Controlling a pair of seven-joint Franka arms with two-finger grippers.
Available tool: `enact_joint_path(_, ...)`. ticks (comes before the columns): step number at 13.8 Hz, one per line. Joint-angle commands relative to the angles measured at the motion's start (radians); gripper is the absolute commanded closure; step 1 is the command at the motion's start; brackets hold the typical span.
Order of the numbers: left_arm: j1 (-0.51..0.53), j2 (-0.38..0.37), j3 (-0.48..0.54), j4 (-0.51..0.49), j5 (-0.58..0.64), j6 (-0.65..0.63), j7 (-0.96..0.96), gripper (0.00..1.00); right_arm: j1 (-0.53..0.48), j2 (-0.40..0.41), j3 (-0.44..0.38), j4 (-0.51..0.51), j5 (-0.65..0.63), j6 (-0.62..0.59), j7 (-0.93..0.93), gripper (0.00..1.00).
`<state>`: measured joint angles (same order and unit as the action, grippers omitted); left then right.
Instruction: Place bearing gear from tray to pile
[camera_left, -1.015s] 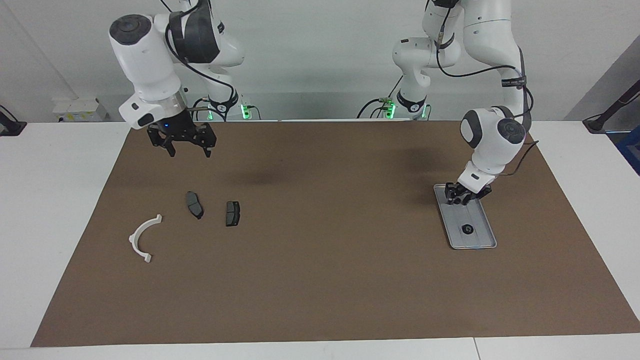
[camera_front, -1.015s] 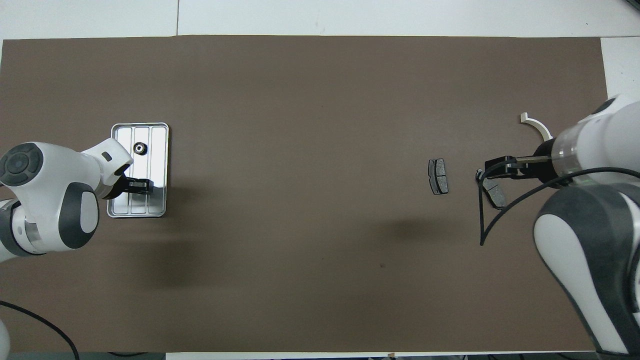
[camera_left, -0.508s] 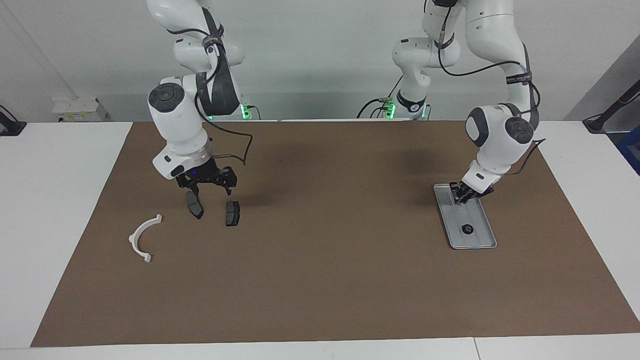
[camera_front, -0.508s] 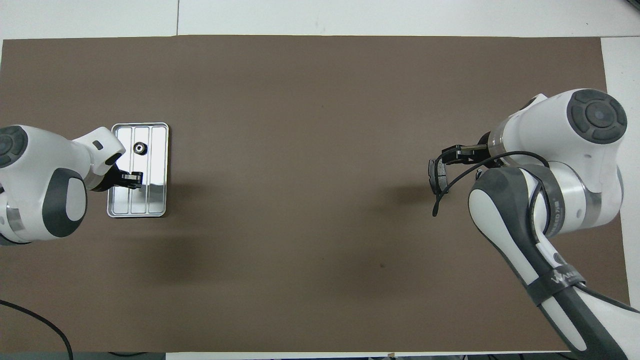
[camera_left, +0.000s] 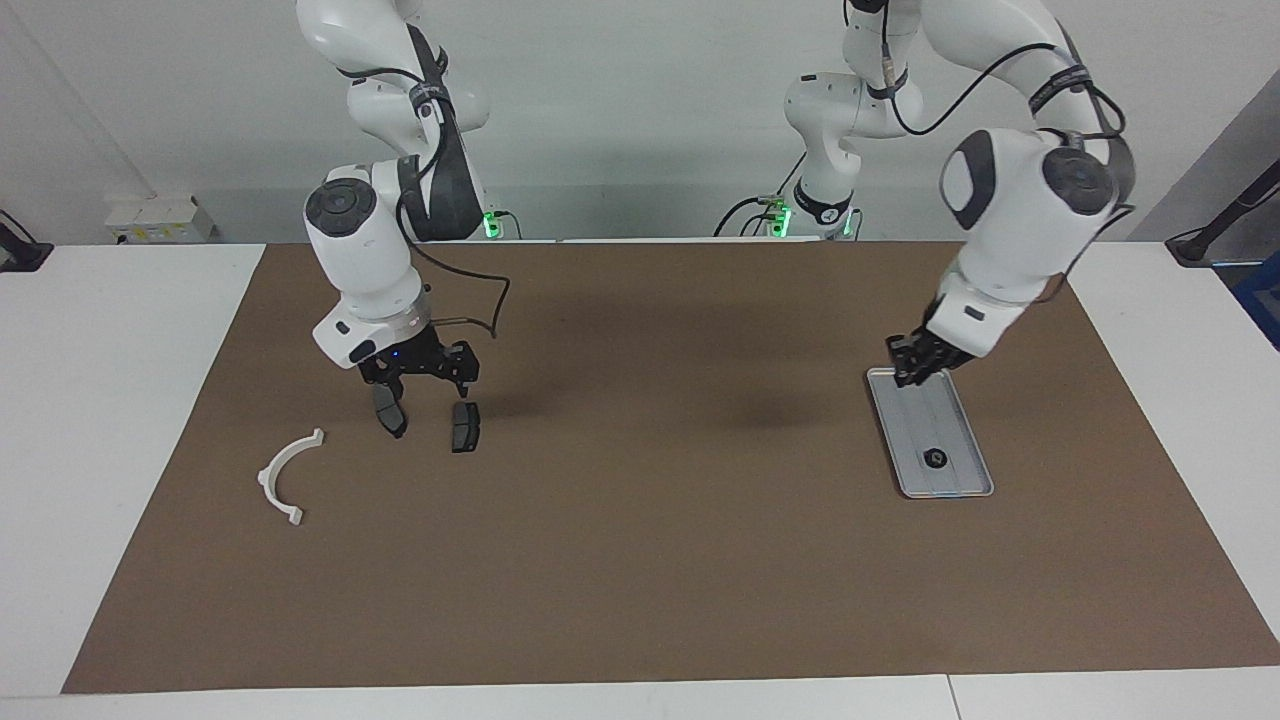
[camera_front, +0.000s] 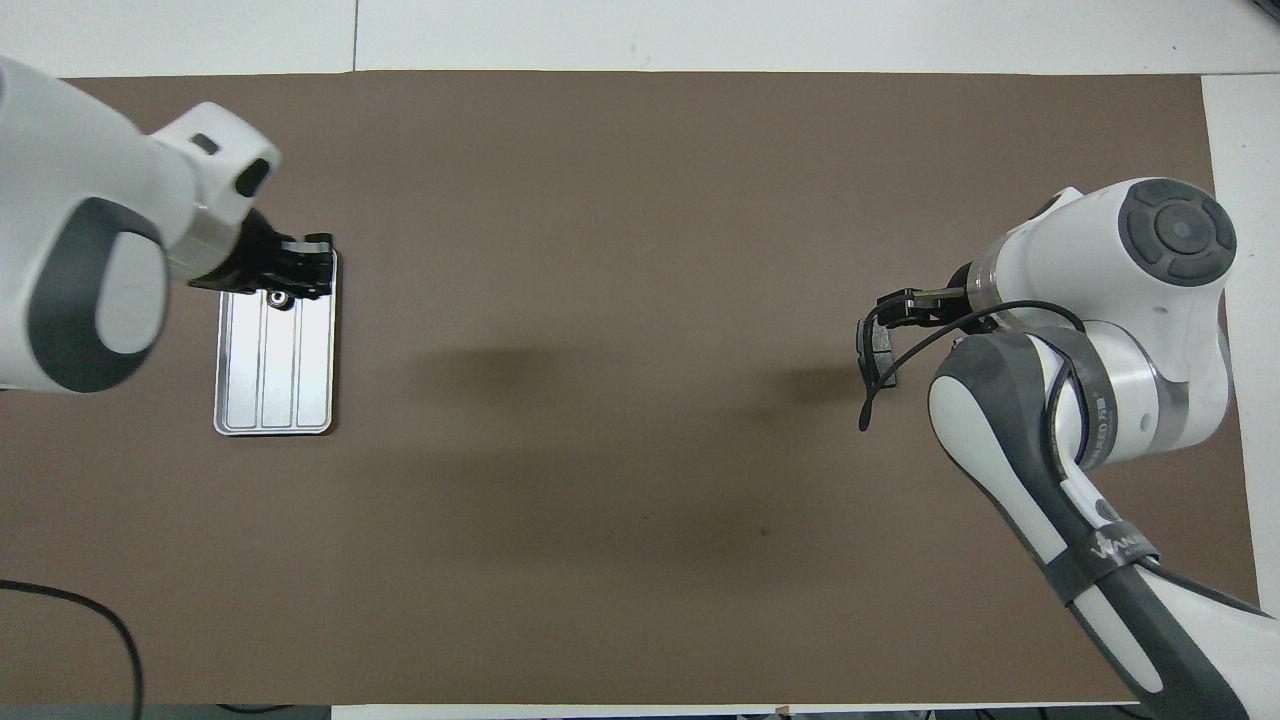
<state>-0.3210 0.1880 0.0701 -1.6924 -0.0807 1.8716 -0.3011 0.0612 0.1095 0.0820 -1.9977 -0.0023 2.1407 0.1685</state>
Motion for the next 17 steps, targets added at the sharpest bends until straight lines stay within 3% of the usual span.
enact_joint_path(1, -0.198, 0.042, 0.019, -0.047, -0.007, 0.127, -0.232, 1.00, 0.000, -0.007, -0.001, -0.001, 0.022, 0.002, 0.002, 0.00)
enact_joint_path(3, -0.306, 0.094, 0.019, -0.056, -0.005, 0.202, -0.360, 1.00, -0.001, -0.007, -0.001, -0.001, 0.022, 0.004, 0.003, 0.00)
enact_joint_path(6, -0.385, 0.175, 0.022, -0.050, 0.019, 0.271, -0.449, 1.00, -0.004, -0.005, -0.001, 0.000, 0.022, 0.002, -0.001, 0.00)
enact_joint_path(17, -0.375, 0.215, 0.025, -0.197, 0.099, 0.517, -0.489, 1.00, -0.009, -0.005, -0.001, 0.000, 0.022, 0.002, -0.006, 0.00)
